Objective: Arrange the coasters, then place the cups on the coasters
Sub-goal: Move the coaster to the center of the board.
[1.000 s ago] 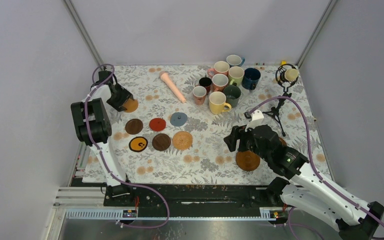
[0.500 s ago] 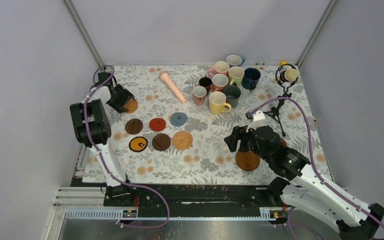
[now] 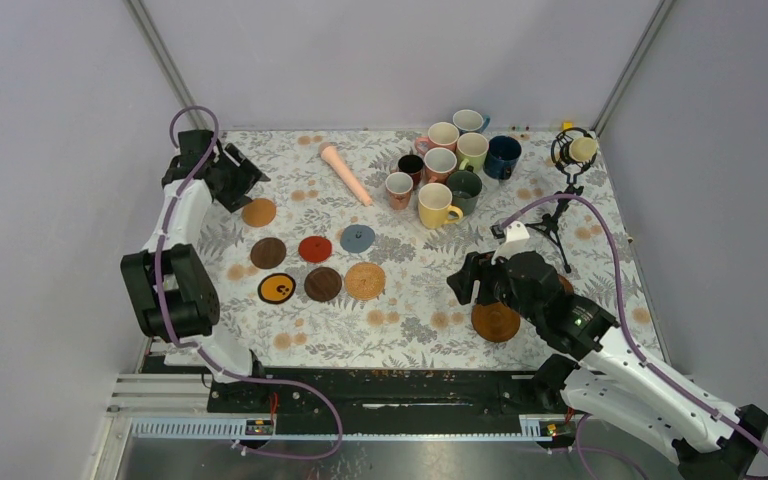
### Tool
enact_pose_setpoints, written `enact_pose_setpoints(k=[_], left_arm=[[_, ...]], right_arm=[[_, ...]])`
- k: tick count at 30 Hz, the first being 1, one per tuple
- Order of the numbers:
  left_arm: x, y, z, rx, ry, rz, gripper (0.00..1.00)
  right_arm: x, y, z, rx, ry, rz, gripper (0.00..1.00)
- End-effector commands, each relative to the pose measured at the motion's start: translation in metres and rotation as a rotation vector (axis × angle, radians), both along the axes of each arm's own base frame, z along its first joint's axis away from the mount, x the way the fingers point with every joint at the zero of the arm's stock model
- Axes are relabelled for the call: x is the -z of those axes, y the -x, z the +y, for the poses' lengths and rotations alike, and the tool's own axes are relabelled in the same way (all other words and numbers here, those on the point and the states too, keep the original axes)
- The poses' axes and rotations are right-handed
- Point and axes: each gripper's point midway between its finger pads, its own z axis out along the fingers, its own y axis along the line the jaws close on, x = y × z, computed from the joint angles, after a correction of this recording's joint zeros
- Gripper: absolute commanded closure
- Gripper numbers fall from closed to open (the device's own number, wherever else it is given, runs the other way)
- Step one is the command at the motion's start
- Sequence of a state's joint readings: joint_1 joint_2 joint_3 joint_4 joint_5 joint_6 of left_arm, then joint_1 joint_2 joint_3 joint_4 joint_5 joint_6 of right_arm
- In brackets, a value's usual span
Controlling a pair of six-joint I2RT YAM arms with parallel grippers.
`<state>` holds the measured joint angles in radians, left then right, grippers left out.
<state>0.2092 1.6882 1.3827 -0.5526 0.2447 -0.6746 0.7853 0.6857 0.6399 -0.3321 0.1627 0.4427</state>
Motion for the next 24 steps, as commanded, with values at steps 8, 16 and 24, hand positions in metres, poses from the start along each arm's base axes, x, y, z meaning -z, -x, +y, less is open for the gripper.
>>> enact_pose_setpoints(k=[8, 16, 24], left_arm=[[0.039, -0.007, 0.059, -0.123, -0.081, 0.076, 0.32], [0.069, -0.038, 0.083, -0.162, -0.076, 0.100, 0.32], [0.096, -0.053, 0.088, -0.160, -0.050, 0.163, 0.32]], right_arm=[[-0.011, 0.008, 0.005, -0.026, -0.064, -0.001, 0.29], [-0.021, 0.002, -0.005, 0.004, -0.020, -0.048, 0.28], [-0.027, 0.000, -0.009, 0.020, -0.008, -0.058, 0.28]])
